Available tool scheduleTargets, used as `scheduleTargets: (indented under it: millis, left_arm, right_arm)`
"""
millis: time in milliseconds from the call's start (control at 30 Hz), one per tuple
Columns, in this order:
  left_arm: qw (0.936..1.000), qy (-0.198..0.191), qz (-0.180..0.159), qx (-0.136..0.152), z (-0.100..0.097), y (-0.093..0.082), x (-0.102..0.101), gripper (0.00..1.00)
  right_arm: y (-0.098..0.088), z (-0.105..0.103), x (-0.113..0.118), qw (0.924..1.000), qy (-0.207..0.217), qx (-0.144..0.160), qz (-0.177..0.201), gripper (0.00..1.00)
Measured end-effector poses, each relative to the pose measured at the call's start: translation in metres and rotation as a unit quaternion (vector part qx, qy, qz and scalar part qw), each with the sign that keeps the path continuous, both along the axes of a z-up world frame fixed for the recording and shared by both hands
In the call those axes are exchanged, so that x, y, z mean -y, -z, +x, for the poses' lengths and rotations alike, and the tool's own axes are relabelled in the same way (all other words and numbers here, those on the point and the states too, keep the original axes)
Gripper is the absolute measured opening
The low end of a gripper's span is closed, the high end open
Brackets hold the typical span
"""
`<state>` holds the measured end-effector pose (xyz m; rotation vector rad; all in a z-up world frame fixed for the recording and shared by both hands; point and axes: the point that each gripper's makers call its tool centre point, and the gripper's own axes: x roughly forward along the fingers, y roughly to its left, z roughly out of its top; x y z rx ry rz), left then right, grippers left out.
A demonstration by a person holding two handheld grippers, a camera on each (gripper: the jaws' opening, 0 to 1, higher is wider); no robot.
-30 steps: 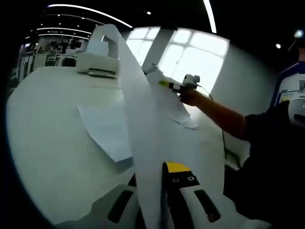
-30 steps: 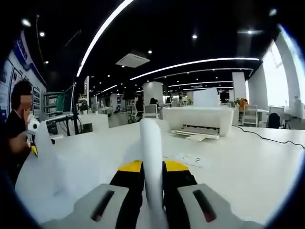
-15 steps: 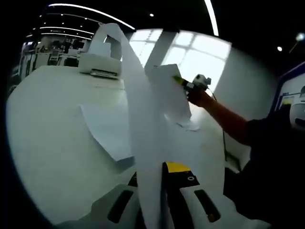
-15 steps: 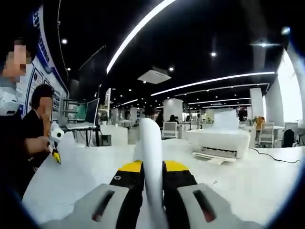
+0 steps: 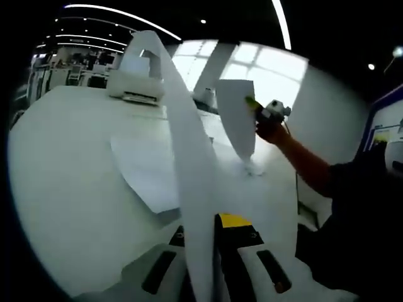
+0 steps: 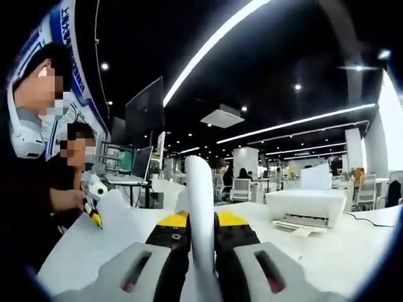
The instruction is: Organize the stack of printing papers by aligning and flattening the scattered papers on the table
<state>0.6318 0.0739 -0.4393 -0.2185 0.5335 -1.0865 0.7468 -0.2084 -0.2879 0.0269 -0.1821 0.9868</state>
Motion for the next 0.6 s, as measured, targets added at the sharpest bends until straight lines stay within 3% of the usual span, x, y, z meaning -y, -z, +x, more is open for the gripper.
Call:
scheduleTargets:
  millis: [367,600]
  left_arm:
    - [1.0,-0.001,-0.001,-0.001,0.004,0.001,-0.003,0.06]
    - [1.0,-0.004,-0.001,-0.002,0.007,0.001,-0.008,0.06]
  right_arm:
    - [-0.02,-0.036,-0.03,0.9966,-0.072,0.036,0.017,0.09]
    - [-0.024,-0.041,-0.035,0.995,-0.089,0.041,0.016,0.08]
